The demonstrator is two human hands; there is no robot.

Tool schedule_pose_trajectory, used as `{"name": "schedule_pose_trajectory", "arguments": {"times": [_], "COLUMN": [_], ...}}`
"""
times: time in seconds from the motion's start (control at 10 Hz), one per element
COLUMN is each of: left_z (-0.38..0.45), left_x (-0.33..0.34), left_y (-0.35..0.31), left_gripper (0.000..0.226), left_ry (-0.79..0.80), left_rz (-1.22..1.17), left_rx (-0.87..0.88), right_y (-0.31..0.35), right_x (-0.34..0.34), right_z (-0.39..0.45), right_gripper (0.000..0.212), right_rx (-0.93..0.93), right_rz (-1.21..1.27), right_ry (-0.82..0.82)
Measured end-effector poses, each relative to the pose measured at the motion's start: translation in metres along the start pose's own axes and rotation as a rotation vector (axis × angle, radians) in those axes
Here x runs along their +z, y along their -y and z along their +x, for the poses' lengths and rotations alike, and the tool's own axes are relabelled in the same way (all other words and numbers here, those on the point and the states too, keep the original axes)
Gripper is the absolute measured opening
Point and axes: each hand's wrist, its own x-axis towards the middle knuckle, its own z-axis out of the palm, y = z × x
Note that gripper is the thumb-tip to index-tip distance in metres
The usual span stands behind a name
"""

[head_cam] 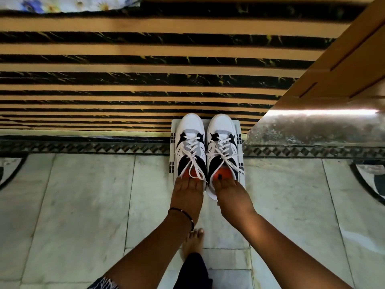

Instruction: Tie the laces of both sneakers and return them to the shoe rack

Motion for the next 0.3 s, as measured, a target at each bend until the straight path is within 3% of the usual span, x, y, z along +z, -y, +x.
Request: {"name": "schedule_pose_trajectory", "arguments": {"times": [0.1,0.3], "left_z": [-0.036,-0.129], "left_x": [-0.046,-0.159], "left_y": [-0.010,-0.046], "left_gripper": [0.071,0.055], "left_ry": [0.024,-0.079], "left_rz": [-0.122,-0.328], "left_rx": [-0.092,-0.175], "right_y": [0.014,0.043], "right_x": [-0.032,-0.111], "right_z": [-0.041,-0.155], "right_gripper": [0.063,0.045], "right_rx": [-0.044,-0.127], "right_rz": [0.173,0.263], "right_ry": [-0.108,-0.291]}}
